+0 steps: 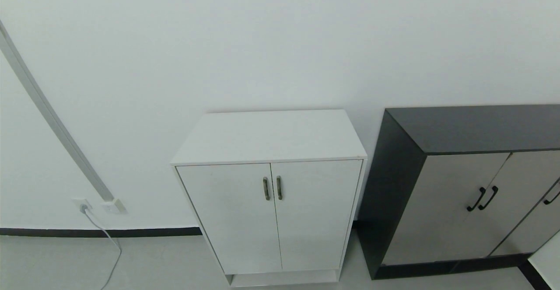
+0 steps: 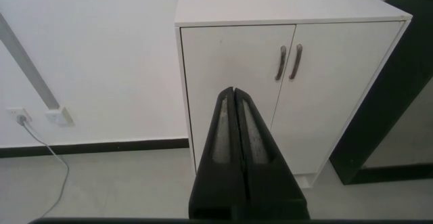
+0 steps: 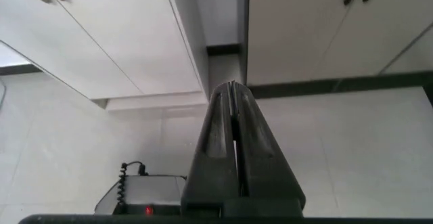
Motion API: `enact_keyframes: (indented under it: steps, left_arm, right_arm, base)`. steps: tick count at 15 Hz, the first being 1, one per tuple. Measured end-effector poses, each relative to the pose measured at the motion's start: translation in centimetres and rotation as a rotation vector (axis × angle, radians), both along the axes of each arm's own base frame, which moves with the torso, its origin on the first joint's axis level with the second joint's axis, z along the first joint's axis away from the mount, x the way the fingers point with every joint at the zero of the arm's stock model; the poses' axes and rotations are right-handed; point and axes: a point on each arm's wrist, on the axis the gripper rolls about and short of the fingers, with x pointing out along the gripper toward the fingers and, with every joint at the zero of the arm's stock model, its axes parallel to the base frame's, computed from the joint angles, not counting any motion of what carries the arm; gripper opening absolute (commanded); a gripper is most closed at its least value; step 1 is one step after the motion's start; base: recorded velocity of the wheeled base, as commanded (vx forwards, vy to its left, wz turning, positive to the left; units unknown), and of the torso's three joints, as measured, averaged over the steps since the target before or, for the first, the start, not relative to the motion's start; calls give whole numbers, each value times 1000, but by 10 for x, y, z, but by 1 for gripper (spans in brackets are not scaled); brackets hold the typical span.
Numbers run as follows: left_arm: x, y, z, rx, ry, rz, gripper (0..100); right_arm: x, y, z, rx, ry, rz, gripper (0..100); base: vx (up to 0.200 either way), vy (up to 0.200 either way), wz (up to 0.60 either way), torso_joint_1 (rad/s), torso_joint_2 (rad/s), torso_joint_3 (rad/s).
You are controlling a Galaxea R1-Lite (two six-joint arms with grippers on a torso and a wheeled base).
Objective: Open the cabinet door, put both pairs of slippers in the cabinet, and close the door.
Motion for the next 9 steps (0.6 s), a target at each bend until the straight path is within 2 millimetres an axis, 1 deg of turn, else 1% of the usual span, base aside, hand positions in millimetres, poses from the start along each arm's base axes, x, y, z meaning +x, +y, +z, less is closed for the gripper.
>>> enact_keyframes:
  steps: [1, 3, 6, 9]
  left_arm:
    - [0, 0, 0, 0, 0, 0, 0]
    - [0, 0, 0, 0, 0, 0, 0]
    - [0, 0, 0, 0, 0, 0, 0]
    - [0, 0, 0, 0, 0, 2, 0]
  right_arm:
    - [-3, 0, 0, -4, -30, 22, 0]
    - [-7, -1, 1, -37, -82, -7, 0]
    - [-18, -2, 0, -26, -204, -8, 0]
    - [-26, -1, -1, -16, -300, 67, 0]
  base:
    - [0, 0, 0, 0, 0, 0]
    - [0, 0, 0, 0, 0, 0]
    - [0, 0, 0, 0, 0, 0]
    - [0, 0, 0, 0, 0, 0]
